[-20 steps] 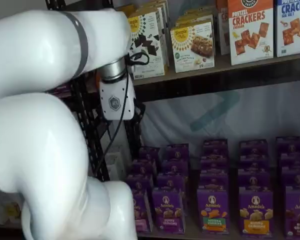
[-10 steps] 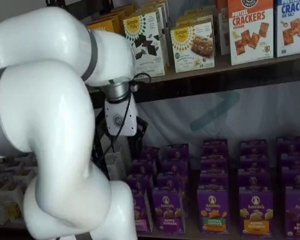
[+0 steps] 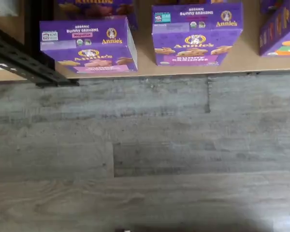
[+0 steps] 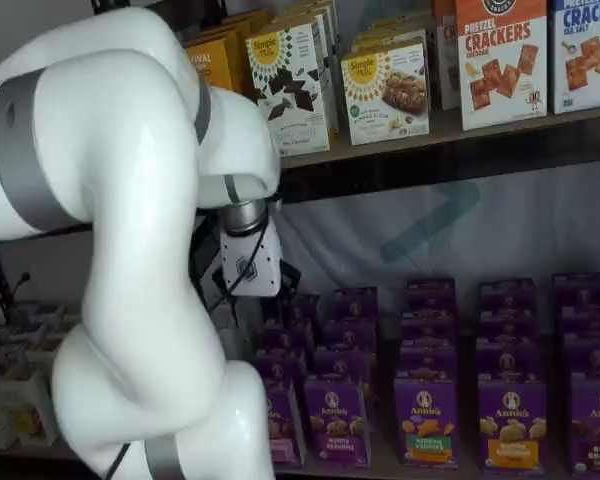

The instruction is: Pick up the purple box with a pink patch in the middle, on the bottom shelf, the first box from the left

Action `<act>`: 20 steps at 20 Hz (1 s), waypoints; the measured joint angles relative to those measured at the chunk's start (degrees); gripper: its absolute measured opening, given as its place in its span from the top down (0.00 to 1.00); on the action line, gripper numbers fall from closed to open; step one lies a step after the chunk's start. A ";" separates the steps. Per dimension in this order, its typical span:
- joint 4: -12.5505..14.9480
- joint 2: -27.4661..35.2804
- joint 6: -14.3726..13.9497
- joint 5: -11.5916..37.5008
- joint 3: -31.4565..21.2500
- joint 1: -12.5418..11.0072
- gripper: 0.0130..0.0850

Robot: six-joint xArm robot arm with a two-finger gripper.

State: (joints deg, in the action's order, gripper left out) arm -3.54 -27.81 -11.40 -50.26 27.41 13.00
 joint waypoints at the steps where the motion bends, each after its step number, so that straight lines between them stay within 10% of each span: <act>1: -0.35 1.48 0.24 1.77 -0.15 0.07 0.00; 20: 1.70 23.89 -2.78 19.84 3.78 2.32 0.00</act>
State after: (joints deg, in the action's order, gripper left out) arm -1.84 -3.91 -14.18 -30.42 31.19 15.32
